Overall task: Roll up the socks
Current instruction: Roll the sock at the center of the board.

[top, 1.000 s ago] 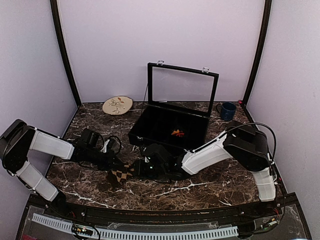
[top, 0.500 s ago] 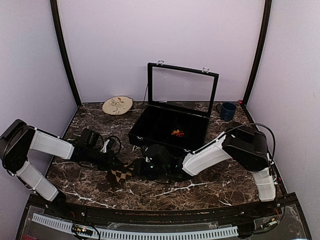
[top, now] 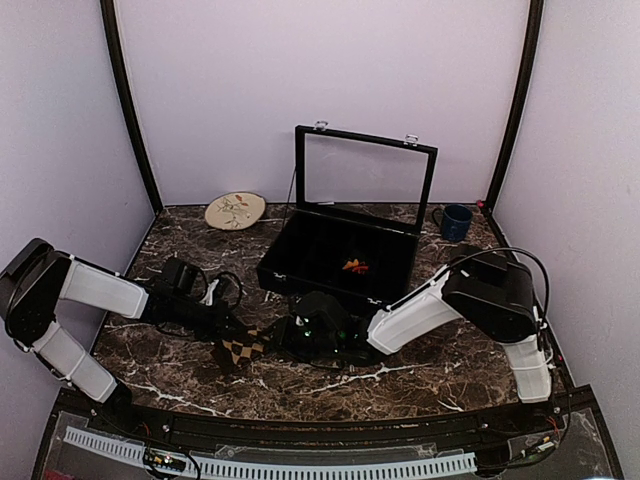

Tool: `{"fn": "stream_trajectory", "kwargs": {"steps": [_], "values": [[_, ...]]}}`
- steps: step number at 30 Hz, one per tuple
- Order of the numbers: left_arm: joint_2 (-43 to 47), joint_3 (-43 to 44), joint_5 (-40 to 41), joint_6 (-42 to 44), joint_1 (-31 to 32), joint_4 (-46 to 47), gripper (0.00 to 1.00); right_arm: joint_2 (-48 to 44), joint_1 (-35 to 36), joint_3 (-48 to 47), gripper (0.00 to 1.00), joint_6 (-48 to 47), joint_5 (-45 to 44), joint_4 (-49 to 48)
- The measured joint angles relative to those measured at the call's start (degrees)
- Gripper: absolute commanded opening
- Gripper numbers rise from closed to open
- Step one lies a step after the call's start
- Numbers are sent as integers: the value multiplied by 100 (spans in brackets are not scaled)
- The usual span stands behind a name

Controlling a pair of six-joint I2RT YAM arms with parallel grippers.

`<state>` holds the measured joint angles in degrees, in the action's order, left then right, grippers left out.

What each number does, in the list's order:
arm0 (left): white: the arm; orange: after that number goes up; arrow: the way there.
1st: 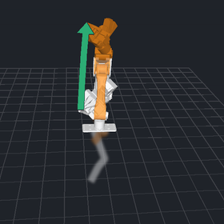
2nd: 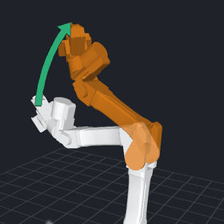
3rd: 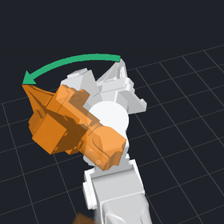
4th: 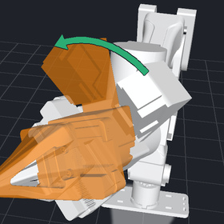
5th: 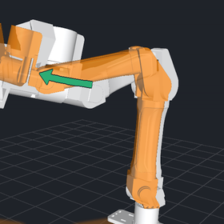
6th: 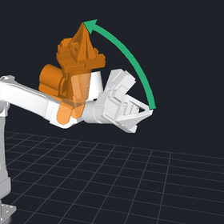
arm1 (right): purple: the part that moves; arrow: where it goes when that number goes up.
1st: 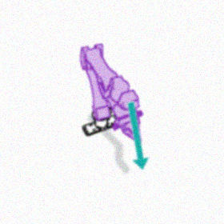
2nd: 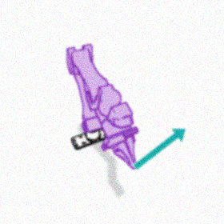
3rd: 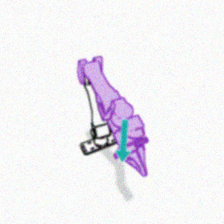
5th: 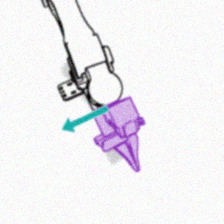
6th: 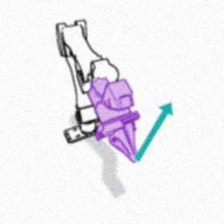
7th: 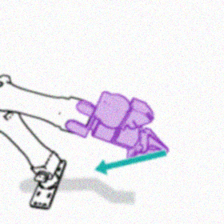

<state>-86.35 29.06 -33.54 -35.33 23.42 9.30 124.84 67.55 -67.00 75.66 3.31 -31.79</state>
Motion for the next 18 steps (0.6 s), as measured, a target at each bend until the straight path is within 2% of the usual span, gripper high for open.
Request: {"fn": "stream_trajectory", "kwargs": {"steps": [5,13,16,18], "values": [[-24,0,-9,0,-2,0,0,74,0,0,22,76,33,-22],[-35,0,-39,-2,-7,0,0,170,0,-2,11,149,61,-118],[-35,0,-50,-15,-13,0,0,170,0,-11,3,144,61,-118],[-35,0,-52,-46,-20,-2,3,170,0,-48,0,68,52,-63]]}}
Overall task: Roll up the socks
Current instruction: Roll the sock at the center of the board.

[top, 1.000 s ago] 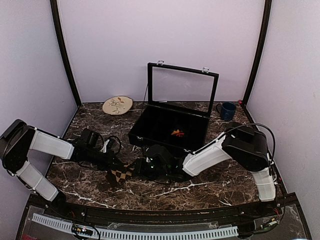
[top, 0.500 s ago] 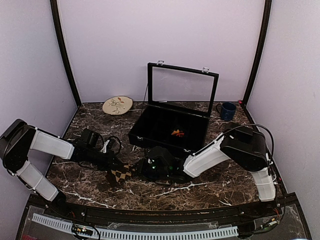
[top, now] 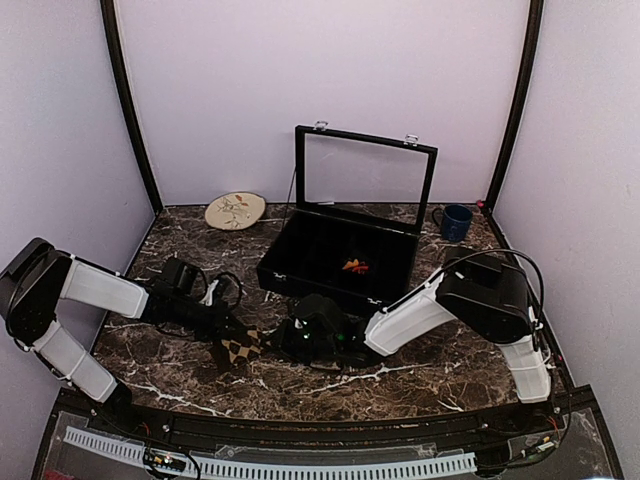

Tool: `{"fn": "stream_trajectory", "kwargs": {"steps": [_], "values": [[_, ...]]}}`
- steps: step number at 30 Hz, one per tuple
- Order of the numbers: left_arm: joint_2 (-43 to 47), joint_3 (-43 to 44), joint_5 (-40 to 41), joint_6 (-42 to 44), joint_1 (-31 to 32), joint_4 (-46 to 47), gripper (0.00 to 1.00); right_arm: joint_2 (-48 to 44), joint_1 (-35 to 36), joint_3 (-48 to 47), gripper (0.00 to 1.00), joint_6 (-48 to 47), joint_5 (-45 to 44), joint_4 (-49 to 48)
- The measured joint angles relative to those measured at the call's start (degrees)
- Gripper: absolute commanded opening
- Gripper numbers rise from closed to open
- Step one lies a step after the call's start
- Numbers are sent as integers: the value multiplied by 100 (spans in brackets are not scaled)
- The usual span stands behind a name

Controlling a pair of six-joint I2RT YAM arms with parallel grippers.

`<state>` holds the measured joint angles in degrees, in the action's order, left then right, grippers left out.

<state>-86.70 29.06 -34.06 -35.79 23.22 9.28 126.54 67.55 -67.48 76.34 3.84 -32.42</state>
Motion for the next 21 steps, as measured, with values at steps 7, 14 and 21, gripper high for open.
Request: {"fn": "stream_trajectory", "kwargs": {"steps": [7,14,21], "values": [[125,116,35,-142,-44,-116,23,0,13,-584,0,-734,-179,988],[483,223,61,-282,-57,-173,28,-2,81,-1279,0,-1814,-719,2380],[608,245,52,-363,-59,-240,29,55,437,-2627,0,-3099,-1847,4039]]}}
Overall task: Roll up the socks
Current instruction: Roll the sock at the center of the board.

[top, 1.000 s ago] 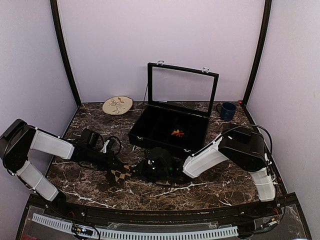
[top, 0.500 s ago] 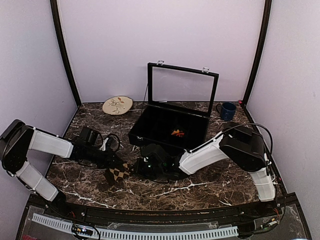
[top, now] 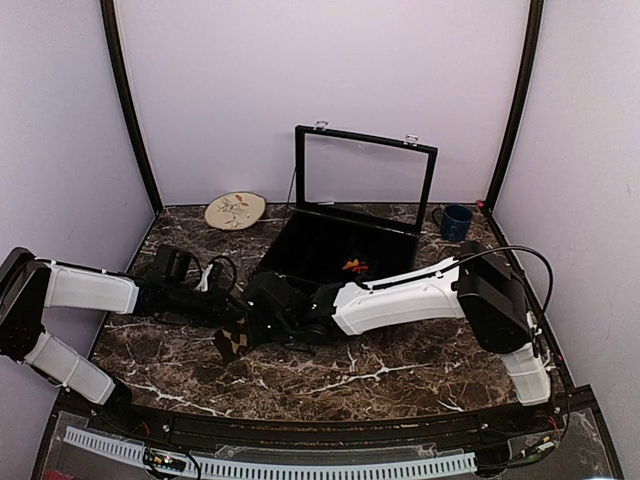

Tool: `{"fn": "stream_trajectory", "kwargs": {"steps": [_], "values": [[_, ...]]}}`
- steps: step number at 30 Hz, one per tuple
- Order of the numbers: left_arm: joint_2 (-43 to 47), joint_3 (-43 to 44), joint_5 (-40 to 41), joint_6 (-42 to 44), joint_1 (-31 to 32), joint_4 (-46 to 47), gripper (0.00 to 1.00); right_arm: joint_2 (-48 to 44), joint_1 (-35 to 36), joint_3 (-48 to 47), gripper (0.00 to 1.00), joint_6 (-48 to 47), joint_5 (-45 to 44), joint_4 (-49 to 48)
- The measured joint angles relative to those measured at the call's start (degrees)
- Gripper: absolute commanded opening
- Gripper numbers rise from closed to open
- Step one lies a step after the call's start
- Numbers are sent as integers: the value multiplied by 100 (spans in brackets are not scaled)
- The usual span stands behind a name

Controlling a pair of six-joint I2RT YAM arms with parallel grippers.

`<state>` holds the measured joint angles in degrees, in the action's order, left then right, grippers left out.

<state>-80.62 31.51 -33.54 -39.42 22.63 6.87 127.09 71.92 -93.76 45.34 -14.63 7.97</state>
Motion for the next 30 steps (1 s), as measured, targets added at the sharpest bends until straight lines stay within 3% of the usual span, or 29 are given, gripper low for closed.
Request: {"fn": "stream_trajectory", "kwargs": {"steps": [12,30], "values": [[282,-2,2,-111,-79,-166,32,750,505,-859,0,-1534,-1705,1451],[262,-15,-533,-240,-101,-243,35,1445,1154,-1698,0,-2828,-3790,2426]]}}
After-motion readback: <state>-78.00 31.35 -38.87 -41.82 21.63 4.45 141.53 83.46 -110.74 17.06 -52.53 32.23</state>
